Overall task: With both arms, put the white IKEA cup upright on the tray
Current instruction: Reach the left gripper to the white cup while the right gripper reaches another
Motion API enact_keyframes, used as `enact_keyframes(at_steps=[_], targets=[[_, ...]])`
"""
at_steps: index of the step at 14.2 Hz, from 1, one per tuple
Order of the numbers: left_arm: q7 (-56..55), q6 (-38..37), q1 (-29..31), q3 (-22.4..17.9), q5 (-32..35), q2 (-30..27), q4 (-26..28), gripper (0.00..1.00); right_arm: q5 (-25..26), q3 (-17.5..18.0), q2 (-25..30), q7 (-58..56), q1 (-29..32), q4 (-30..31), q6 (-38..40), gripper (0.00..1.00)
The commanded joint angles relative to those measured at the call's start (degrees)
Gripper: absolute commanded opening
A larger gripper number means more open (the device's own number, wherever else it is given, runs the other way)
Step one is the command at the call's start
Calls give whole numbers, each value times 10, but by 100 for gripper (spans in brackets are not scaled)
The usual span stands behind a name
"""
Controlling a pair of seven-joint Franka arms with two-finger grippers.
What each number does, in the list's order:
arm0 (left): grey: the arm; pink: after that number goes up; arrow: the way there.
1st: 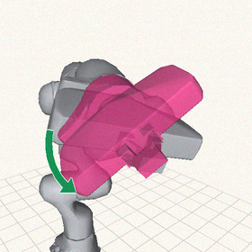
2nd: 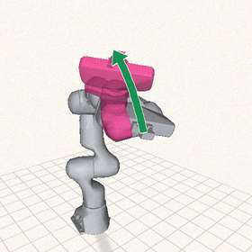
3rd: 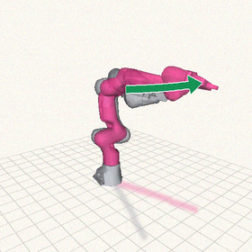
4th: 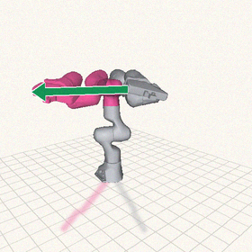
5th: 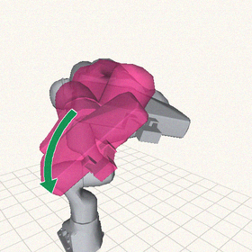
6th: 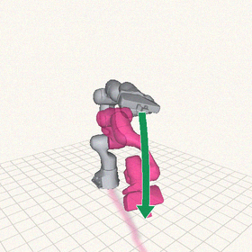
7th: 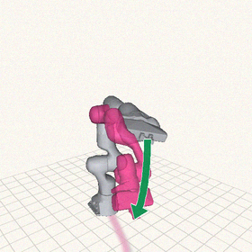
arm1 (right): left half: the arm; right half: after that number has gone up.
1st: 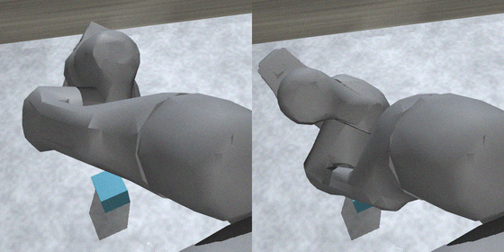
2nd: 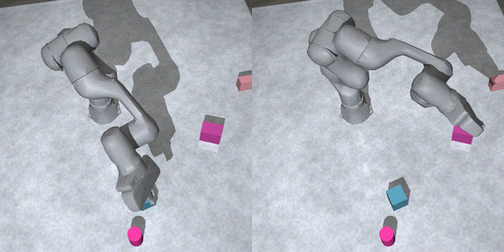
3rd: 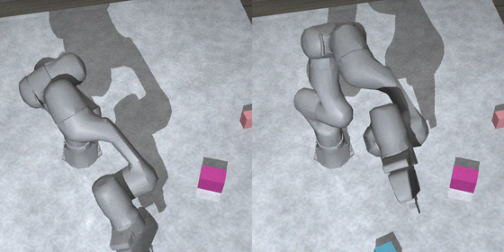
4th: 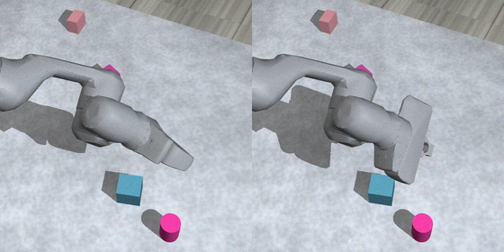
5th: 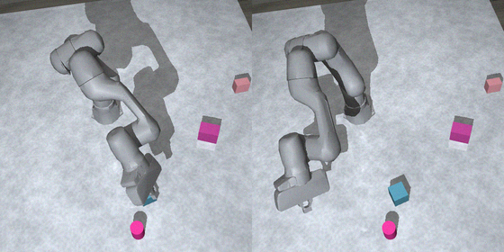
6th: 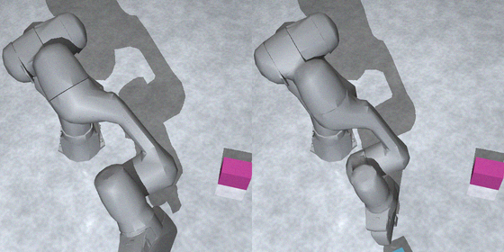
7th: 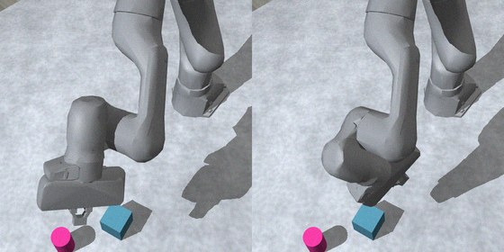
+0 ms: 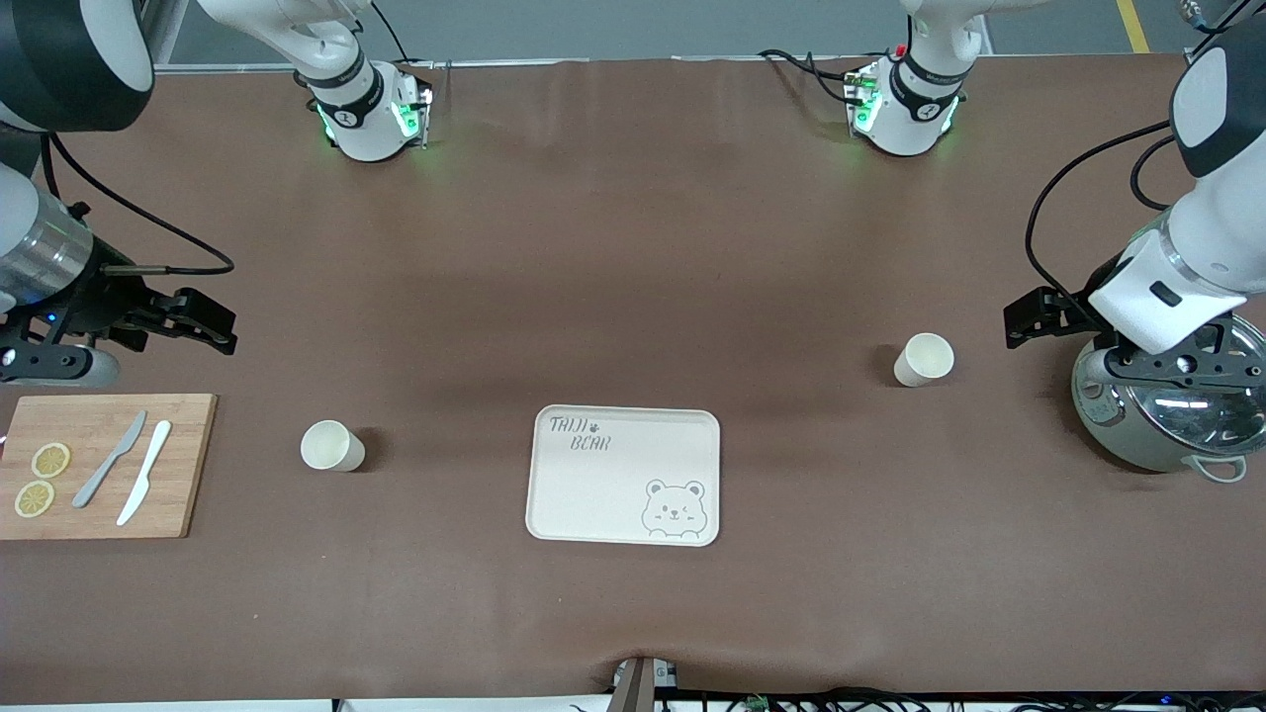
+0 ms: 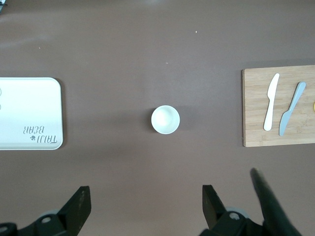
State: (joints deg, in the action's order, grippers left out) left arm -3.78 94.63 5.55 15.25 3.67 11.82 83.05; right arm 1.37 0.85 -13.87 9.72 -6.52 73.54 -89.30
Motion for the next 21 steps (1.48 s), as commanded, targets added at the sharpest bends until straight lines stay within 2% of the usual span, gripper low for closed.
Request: enact_keyframes(at_steps=[1,10,14,16,18,21], targets=[[8,-3,2,0,12,-3,2,100,10,0,11,7,-2,7,2,100],[9,15,-5,4,12,0,11,100,10,-1,5,3,-1,10,-13,100],[9,22,-4,4,12,-1,24,100,11,-1,1,1,4,74,-103,100],[9,59,-4,4,12,-17,70,100,10,-1,-5,-3,8,98,-139,100],[8,133,-1,6,8,-45,153,100,7,-1,-12,-13,26,126,-179,100],[7,195,0,6,3,-66,231,100,0,-1,-28,-101,81,155,-220,100]])
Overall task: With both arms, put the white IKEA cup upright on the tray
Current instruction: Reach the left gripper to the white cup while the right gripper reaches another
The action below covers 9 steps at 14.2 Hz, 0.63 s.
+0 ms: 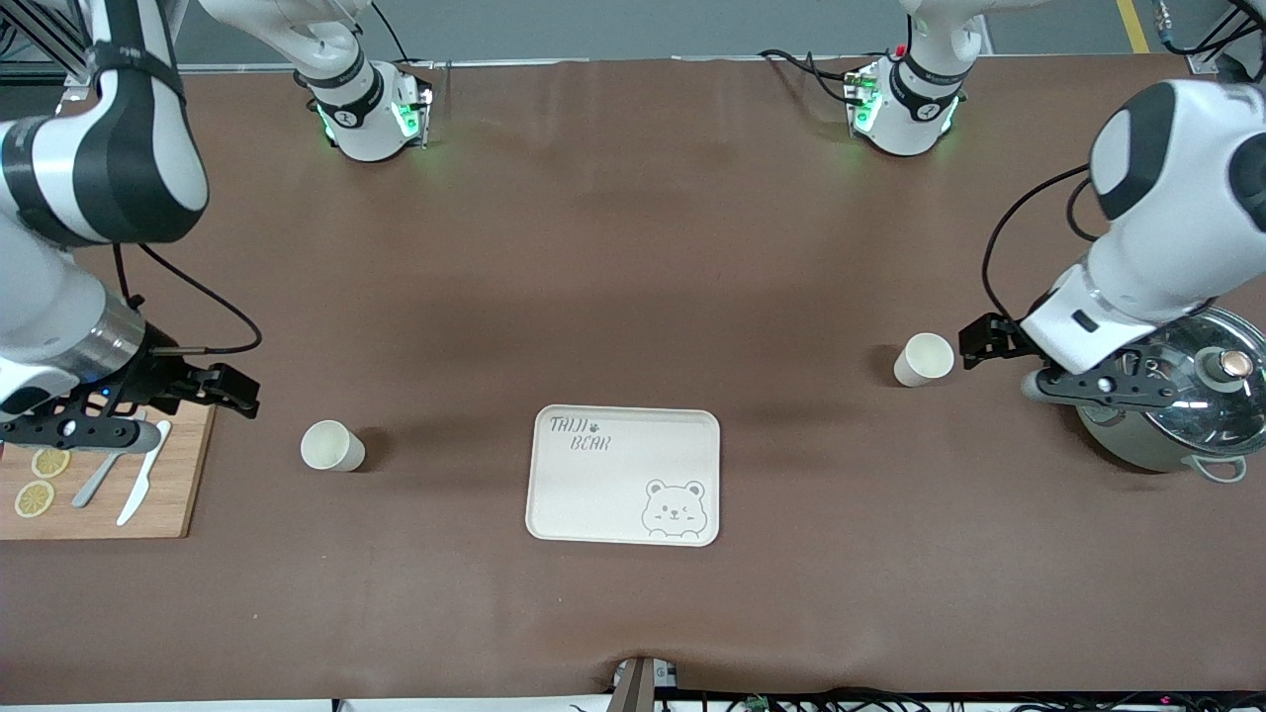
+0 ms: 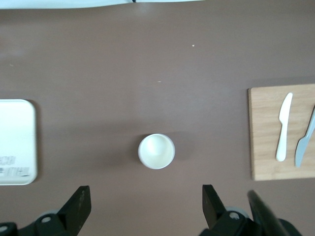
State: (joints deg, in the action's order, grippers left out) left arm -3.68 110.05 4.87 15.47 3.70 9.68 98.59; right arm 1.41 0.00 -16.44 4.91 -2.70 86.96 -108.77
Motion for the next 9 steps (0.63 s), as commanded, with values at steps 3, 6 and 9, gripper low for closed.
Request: enact_keyframes(at_steps=[3,6,9], targets=[[6,98,9,4,0,-65,150,100,-10,8,-28,-70,59,21,-36,100],[6,174,9,4,-10,-85,230,100,-28,8,-64,-71,57,22,-70,100],[7,257,9,4,-16,-90,302,100,-28,8,-94,-72,47,22,-90,100]])
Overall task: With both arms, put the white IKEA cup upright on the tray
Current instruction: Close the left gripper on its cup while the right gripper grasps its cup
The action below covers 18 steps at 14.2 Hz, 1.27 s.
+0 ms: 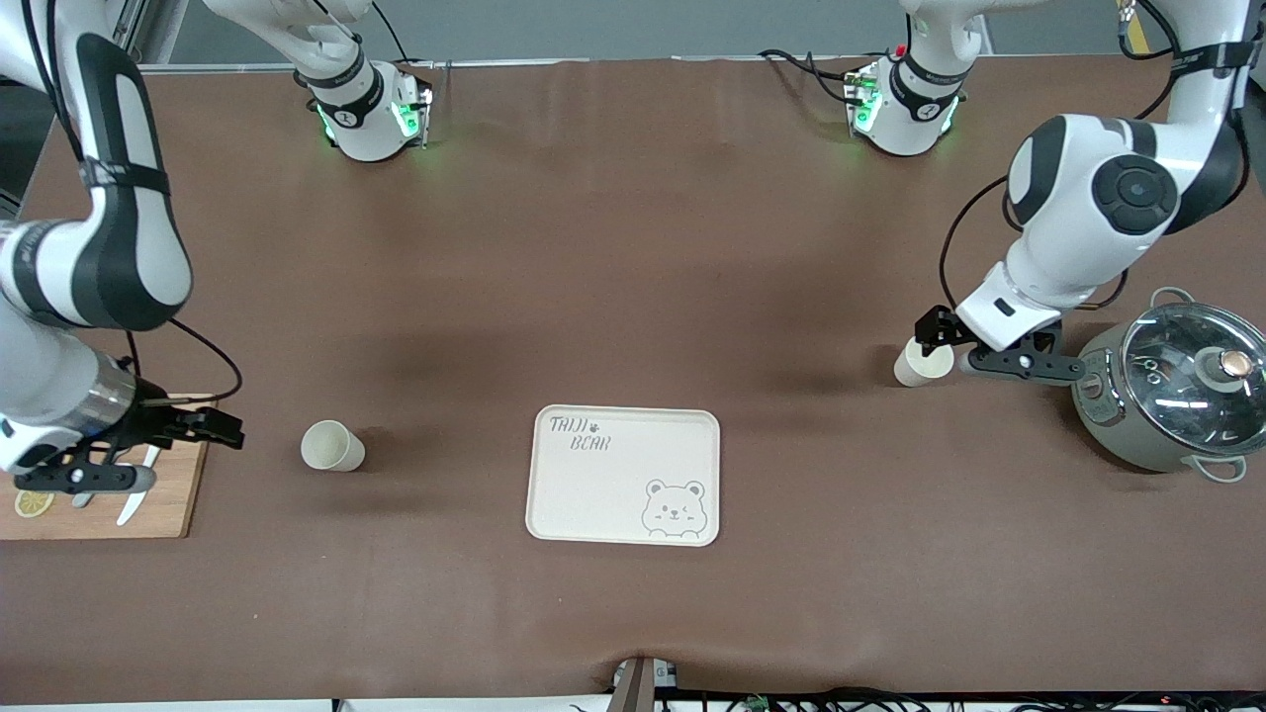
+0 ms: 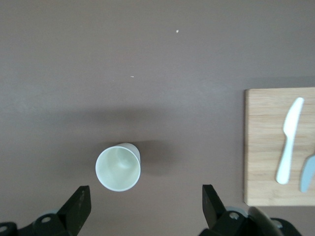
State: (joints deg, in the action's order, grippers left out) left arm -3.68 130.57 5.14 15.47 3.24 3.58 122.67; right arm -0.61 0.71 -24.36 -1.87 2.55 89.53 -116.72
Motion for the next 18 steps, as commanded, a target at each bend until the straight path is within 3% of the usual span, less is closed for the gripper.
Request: enact_keyframes(at_steps=[1,10,18], targets=[[7,76,7,3,-11,-27,80,100,-8,1,-22,-5,-6,-3,-13,100],[7,208,8,3,-12,20,161,100,-8,1,-70,-55,4,-1,-45,100],[7,283,1,3,-11,84,163,100,-8,1,-76,-82,4,53,-121,100]])
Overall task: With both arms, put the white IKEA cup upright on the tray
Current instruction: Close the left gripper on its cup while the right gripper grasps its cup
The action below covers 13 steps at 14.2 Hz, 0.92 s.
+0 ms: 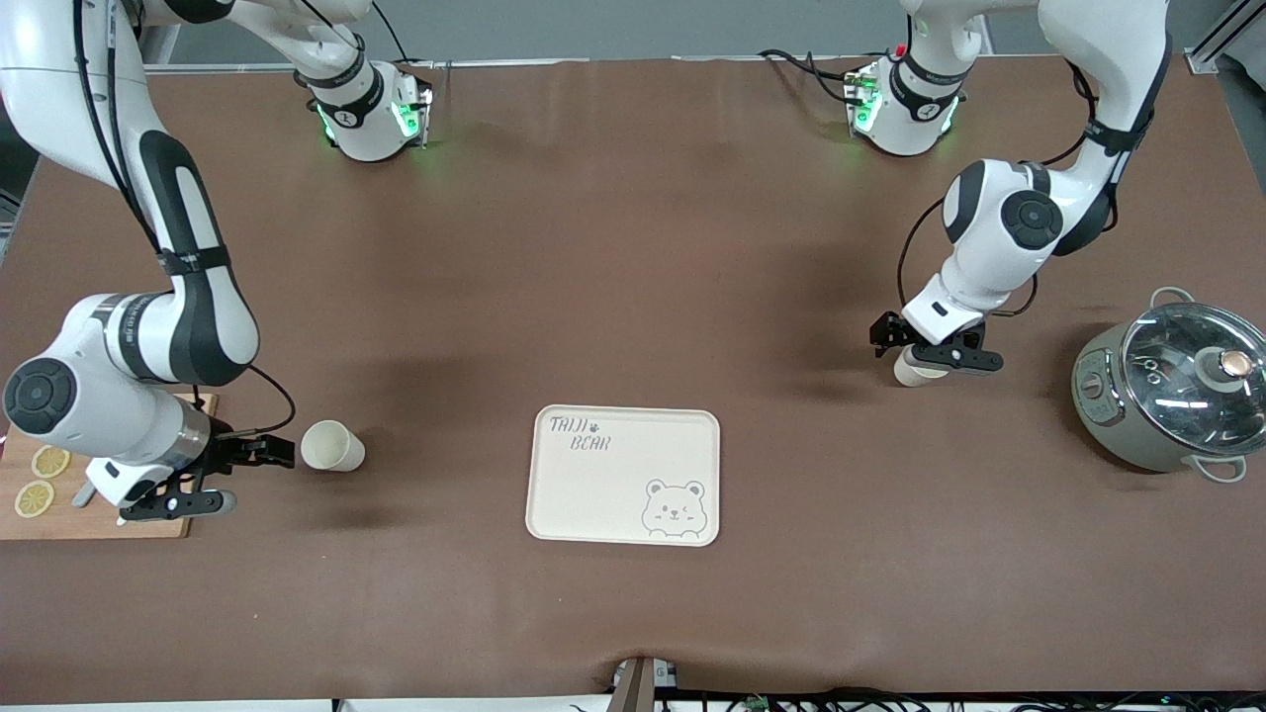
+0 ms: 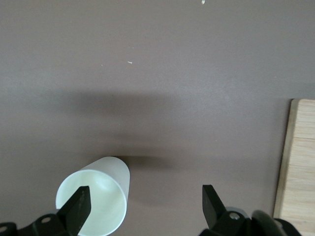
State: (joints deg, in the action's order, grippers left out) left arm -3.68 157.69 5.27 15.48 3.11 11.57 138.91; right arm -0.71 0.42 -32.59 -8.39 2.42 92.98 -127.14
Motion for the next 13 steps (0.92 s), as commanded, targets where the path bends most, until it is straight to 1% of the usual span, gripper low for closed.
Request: enact_keyframes(at_steps=[1,3,6,7,9,10,13], targets=[[7,15,-3,3,-10,8,0,100,-7,4,6,-18,5,20,-19,100],[7,29,-4,3,-9,20,0,100,-7,5,7,-23,5,28,-21,100],[4,39,-4,4,-8,26,0,100,-7,5,11,-24,4,60,-57,100],[-2,39,-4,5,-8,23,1,82,-7,5,12,-24,3,65,-63,100],[-3,39,-4,6,-5,19,5,17,-7,5,11,-24,2,66,-65,100],[-4,39,-4,7,-5,14,7,0,-7,5,11,-24,1,67,-65,100],[-5,39,-4,8,-5,12,9,0,-7,7,12,-24,0,72,-65,100]])
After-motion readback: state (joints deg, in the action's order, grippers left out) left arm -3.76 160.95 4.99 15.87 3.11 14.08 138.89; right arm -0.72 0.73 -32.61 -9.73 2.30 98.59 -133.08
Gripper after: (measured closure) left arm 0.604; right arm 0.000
